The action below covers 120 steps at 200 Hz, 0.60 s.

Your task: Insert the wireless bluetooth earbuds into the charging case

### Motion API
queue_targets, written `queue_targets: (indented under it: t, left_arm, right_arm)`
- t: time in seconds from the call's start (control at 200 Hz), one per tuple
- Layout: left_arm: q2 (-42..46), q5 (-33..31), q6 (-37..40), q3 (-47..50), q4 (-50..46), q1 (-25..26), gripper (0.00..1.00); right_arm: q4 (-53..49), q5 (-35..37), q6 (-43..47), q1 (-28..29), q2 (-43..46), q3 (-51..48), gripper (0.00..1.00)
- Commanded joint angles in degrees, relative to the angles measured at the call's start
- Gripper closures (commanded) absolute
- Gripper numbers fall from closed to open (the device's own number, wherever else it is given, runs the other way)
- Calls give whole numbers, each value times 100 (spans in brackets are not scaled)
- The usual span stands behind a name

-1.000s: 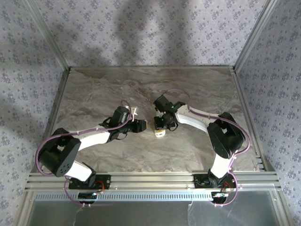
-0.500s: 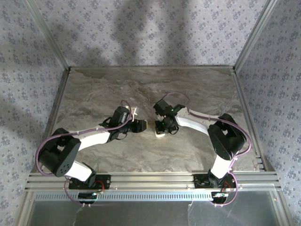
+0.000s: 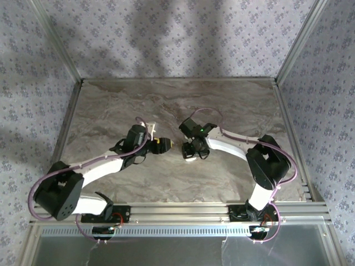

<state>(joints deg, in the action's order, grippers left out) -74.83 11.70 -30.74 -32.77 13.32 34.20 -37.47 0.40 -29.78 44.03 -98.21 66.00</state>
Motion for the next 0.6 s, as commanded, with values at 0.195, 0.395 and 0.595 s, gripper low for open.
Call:
queue_targets:
  t: [0.195,0.395,0.595]
  left_arm:
    - [808,-485,-236,430,-373,-813,0]
    - [1064,-441,-371,570,-418,-1146,0]
    - [1155,-423,-406,610,-409,-1205,0]
  right_arm:
    - [-475,567,35,103,-379,569,23]
    - [-623,617,115,215,-942,875,21]
    - [-718,690,110,224,-1232,936,31]
